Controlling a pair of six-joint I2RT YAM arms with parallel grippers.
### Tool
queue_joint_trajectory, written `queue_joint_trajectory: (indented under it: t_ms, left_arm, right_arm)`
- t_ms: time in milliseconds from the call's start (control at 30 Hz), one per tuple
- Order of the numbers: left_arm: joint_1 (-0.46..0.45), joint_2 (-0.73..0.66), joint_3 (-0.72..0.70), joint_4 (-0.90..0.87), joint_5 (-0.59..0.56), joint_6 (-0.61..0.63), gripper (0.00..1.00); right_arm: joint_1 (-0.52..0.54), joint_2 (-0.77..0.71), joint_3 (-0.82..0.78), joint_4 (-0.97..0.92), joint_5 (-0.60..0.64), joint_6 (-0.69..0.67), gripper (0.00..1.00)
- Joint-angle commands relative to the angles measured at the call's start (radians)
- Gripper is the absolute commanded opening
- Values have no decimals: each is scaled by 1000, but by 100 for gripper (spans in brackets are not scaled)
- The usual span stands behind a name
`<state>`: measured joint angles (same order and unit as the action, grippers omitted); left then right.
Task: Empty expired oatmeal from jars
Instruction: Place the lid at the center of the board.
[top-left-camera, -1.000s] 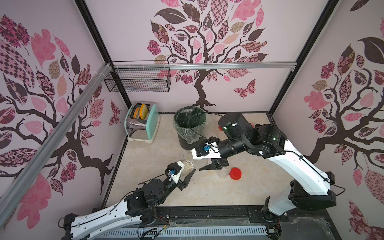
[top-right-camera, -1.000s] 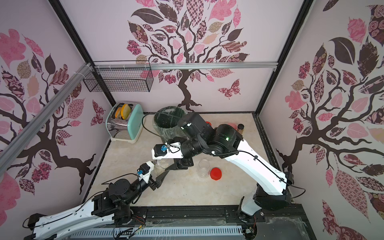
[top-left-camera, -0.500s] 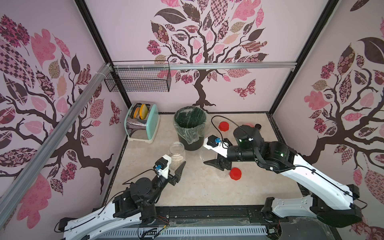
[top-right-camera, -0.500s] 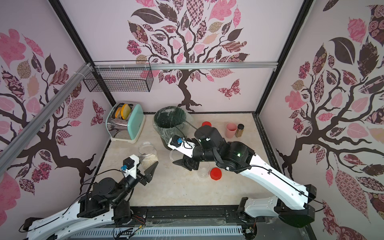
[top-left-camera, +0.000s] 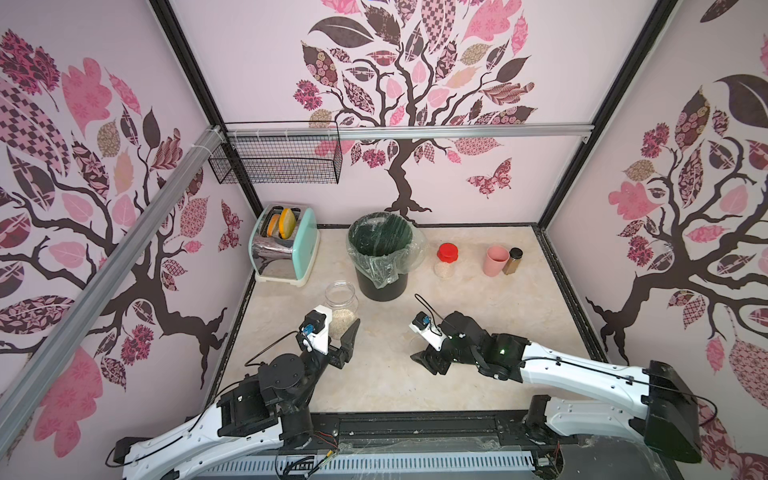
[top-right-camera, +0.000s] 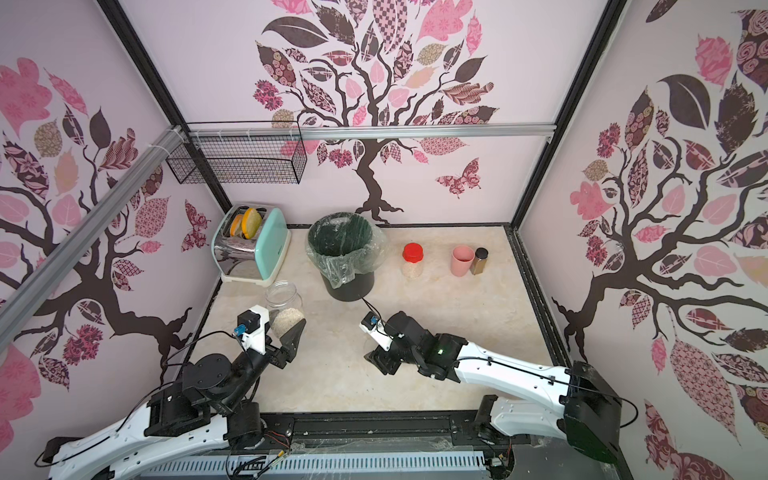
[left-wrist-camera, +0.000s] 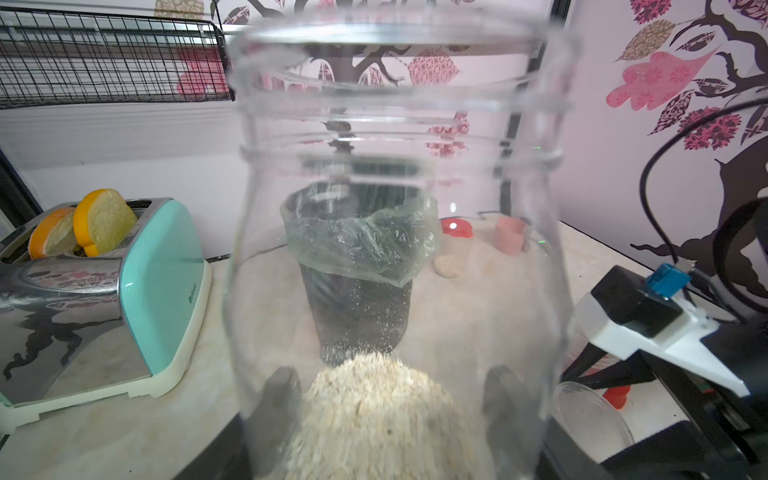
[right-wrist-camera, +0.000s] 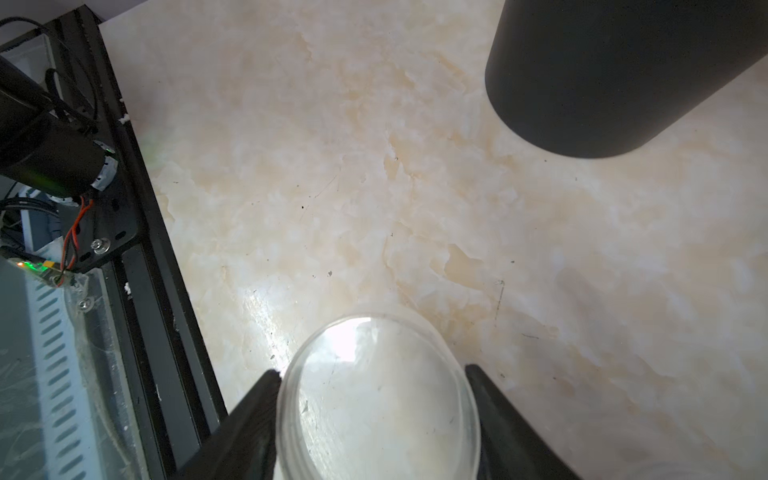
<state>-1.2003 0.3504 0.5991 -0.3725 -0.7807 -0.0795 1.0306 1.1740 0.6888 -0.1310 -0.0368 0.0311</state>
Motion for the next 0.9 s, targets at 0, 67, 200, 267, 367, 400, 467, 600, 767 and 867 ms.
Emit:
queue_joint_trajectory:
  t_ms: [0,67,200,267,367,400,467,600,767,867]
  left_arm:
    - [6,35,14,8,3,-12,31]
    - [7,55,13,14,10,-12,31]
    - [11,77,7,26,18,-13,32]
    - [12,79,4,29,20,-14,32]
    - [15,78,0,33,24,-15,32]
    - [15,79,1,33,24,-16,32]
    - [15,80,-3,32,26,-18,32]
    - [15,81,-5,31,29,-21,32]
    - [15,91,0,29,40,-21,32]
    - [16,98,10,16,61,-21,32]
  right_arm:
    - [26,34,-26,177,33,50,56]
    - [39,69,-45,214,44,58,58]
    - [49,143,-56,244,51,70,60]
    - [49,166,-61,254,48,72,63]
    - [50,190,-73,282,40,76,70]
    - [50,196,-77,289,41,79,73]
    - [51,208,-80,300,43,82,78]
    - [50,222,-91,315,55,84,87]
    - [51,213,-88,306,52,88,90]
    - [51,140,-49,210,28,101,90]
